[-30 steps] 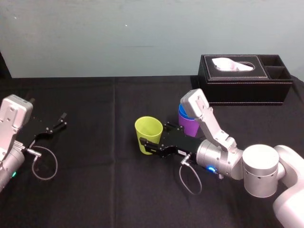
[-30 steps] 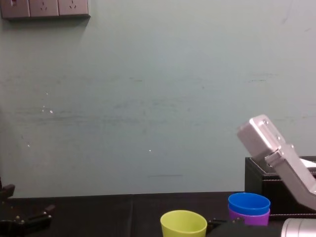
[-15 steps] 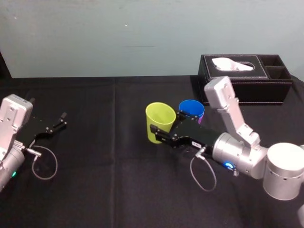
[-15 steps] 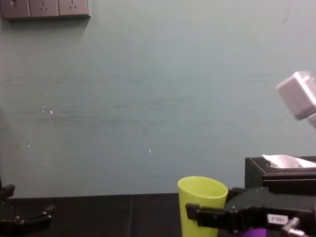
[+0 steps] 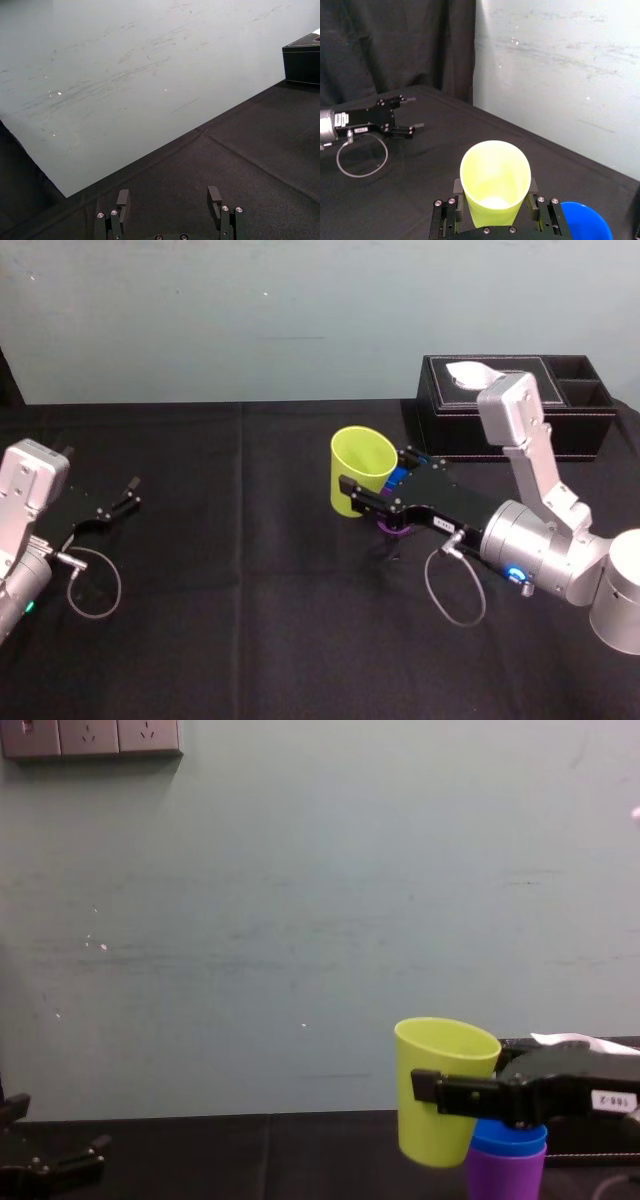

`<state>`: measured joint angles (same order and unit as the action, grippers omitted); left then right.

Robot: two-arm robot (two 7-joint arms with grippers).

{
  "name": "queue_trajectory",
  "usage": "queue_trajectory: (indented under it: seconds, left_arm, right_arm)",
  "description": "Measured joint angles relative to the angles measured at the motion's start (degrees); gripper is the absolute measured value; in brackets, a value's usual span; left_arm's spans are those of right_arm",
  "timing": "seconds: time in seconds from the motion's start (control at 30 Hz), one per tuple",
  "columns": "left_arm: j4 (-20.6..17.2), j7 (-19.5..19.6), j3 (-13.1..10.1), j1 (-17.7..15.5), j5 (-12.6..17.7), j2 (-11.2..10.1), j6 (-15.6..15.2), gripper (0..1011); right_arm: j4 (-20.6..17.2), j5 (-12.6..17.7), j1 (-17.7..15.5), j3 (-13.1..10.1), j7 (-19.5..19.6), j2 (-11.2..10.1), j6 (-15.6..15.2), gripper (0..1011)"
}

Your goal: Stack the three plastic cups sequentially using one hand.

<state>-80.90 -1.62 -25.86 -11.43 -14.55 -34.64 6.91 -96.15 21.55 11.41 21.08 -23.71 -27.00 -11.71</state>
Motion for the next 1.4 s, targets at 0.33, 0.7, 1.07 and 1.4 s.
queue_trajectory:
  seconds: [0.33, 0.7, 1.07, 1.4]
  left_arm:
    - [0.0, 0.0, 0.0, 0.0, 0.0, 0.0, 0.0, 1010]
    - [0.0, 0.0, 0.0, 0.0, 0.0, 0.0, 0.0, 1010]
    - [0.0, 0.0, 0.0, 0.0, 0.0, 0.0, 0.0, 1010]
    - [0.0, 0.0, 0.0, 0.0, 0.0, 0.0, 0.0, 1010]
  right_arm:
    - [-0.9, 0.5, 0.3, -1.3, 1.2, -1.0, 0.8, 726]
    - [2.2, 1.1, 1.6, -2.4, 1.9, -0.6, 1.0, 724]
    - [5.0, 0.8, 3.1, -2.7, 2.8, 0.2, 0.9, 724]
    - [6.4, 0.5, 3.8, -3.3, 3.2, 0.5, 0.8, 726]
